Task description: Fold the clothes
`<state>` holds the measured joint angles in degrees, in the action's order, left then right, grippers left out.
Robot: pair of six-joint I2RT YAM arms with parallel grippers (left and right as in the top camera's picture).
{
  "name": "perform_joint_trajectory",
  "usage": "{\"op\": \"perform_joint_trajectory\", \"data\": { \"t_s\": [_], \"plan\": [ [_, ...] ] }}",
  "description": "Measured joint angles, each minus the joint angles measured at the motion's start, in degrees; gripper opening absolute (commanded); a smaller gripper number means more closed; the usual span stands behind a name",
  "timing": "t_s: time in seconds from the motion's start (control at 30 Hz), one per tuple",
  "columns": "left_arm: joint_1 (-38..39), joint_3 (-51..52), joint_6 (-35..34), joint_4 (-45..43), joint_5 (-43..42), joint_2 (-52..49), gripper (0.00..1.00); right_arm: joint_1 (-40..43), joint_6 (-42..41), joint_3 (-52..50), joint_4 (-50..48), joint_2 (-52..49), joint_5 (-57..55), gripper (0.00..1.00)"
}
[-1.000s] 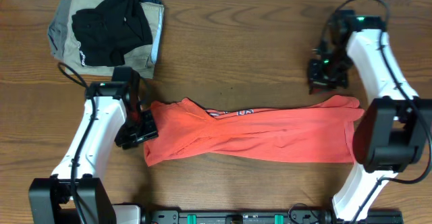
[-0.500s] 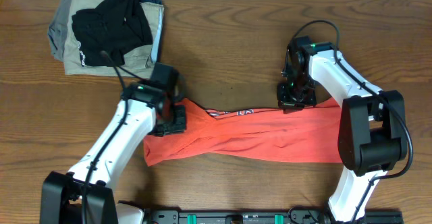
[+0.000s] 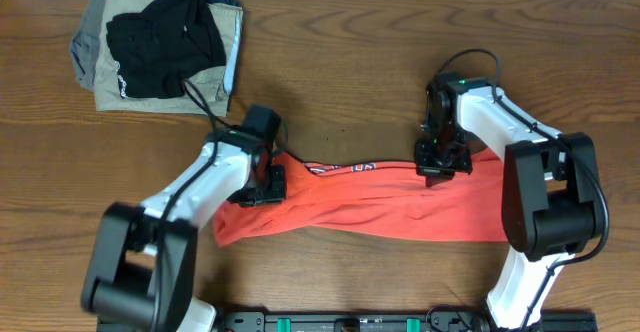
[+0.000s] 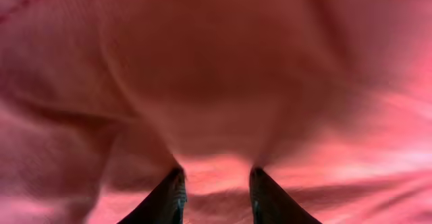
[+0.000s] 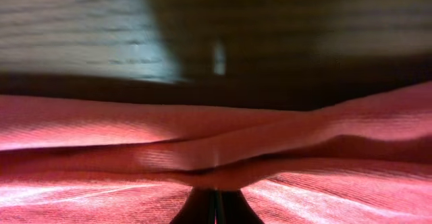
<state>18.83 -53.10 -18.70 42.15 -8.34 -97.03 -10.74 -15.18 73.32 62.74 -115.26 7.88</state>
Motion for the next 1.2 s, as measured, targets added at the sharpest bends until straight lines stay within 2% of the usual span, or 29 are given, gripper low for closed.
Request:
{"op": "perform_joint_trajectory", "data": {
  "t_s": [0.2,0.3,0.63,0.77,0.97,1.07,1.2],
  "plan": [
    [-2.99,-1.86,-1.97,2.40,-0.20,-2.80,0.32,1.79,-1.31,-0.55,0.11,0.39,-2.08,0.01],
    [-6.34,-2.49,-2.54,4.26,-1.03,-3.50,0.25,4.24,-1.55,-0.66,0.39,0.48,-2.32,0.01],
    [-17.33,-2.10,-2.54,10.23,0.09,-3.52,0.19,11.61,-1.81,-1.09,2.36,0.48,-2.16,0.01],
    [-19.43,-1.73,-2.51,12.35,4.52,-1.40,0.19,12.92,-1.81,-1.09,4.90,0.46,-5.18,0.01],
    [-19.58,-1.70,-2.54,12.59,7.04,7.78,0.20,14.75,-1.81,-1.07,7.17,0.59,-10.78,0.01],
    [-19.58,-1.70,-2.25,12.46,4.92,10.34,0.20,15.08,-1.81,-1.07,7.08,1.36,-11.82,0.01],
    [-19.06,-1.70,0.24,10.69,-2.19,10.45,0.21,15.08,-1.97,-1.07,7.08,3.69,-12.48,0.01]
  ]
}}
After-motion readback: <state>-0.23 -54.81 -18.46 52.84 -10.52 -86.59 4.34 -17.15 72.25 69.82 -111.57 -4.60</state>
